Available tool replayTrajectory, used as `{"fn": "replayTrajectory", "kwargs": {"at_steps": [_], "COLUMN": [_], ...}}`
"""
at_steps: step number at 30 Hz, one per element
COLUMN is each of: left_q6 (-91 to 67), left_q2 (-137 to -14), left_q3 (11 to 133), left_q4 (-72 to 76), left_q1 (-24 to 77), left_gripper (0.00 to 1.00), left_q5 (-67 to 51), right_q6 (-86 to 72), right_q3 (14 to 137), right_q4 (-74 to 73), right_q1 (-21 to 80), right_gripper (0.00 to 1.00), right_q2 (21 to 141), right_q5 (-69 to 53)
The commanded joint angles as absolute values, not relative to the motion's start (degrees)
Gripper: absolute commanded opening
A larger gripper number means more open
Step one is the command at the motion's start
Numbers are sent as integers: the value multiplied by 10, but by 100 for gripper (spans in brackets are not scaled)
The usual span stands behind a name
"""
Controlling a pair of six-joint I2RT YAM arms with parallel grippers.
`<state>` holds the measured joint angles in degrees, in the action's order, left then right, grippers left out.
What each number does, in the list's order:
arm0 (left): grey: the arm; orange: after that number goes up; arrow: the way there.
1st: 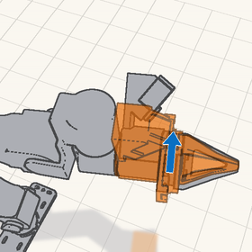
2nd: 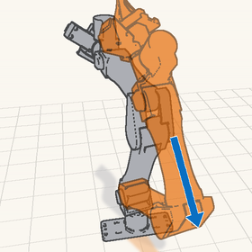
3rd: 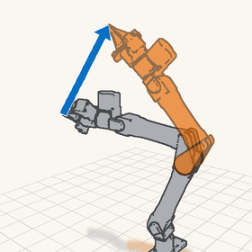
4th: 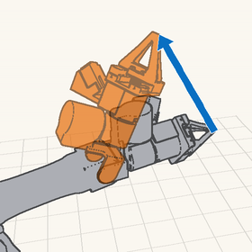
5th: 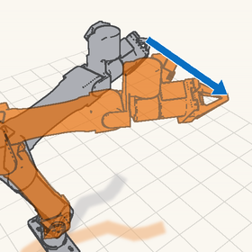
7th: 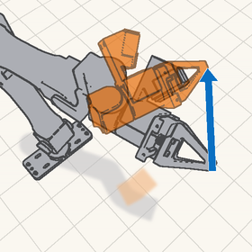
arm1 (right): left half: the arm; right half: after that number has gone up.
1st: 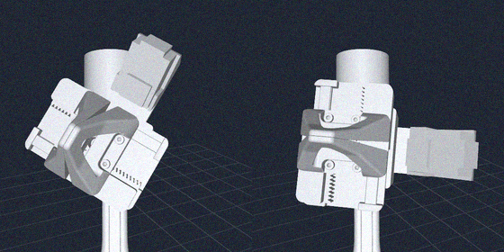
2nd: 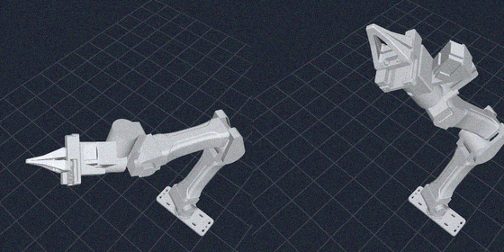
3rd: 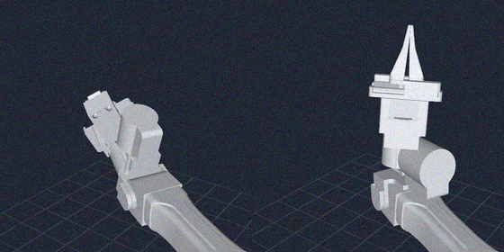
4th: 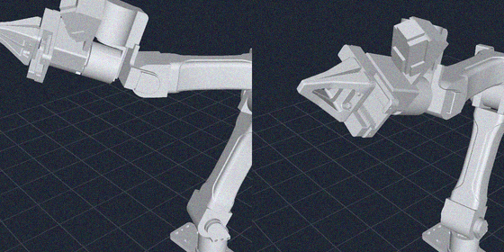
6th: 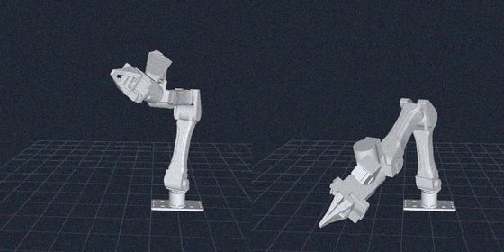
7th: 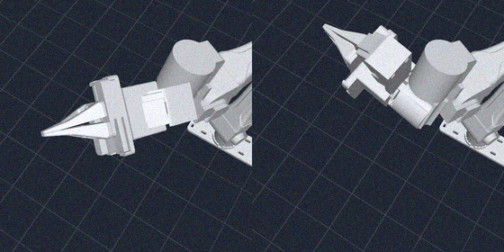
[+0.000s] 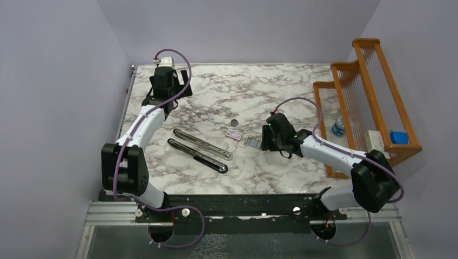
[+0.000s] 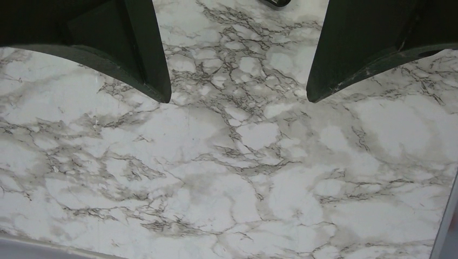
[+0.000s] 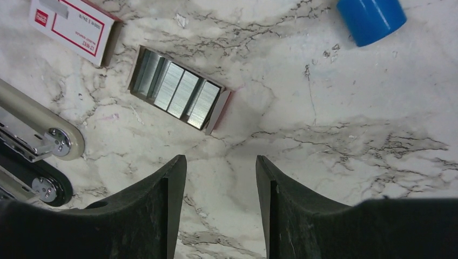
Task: Load the staples into the stapler
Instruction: Adjust the staple box at the center of the board.
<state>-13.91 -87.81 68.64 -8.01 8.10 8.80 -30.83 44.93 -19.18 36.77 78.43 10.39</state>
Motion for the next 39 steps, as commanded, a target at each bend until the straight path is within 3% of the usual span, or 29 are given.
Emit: {"fn": "replayTrajectory", "kwargs": {"at_steps": [1, 17, 25, 39], "left_q6": [-150, -139, -130, -127], "left_q2": [-855, -853, -860, -876], "left_q3": [671, 660, 664, 677], "left_q4": [-42, -31, -35, -53], "left_q1": [78, 78, 78, 78], "left_gripper": [99, 99, 99, 99], "left_q5": [57, 46, 21, 13], "right_q6": [-314, -241, -215, -136], "right_q3": [438, 462, 484, 524], "right_q4": [-171, -148, -145, -100], "right_q1": [374, 399, 403, 403], "right_gripper": [53, 57, 44, 43], "right_q2": [806, 896, 933, 991], "right_q5": [70, 96, 113, 112]}}
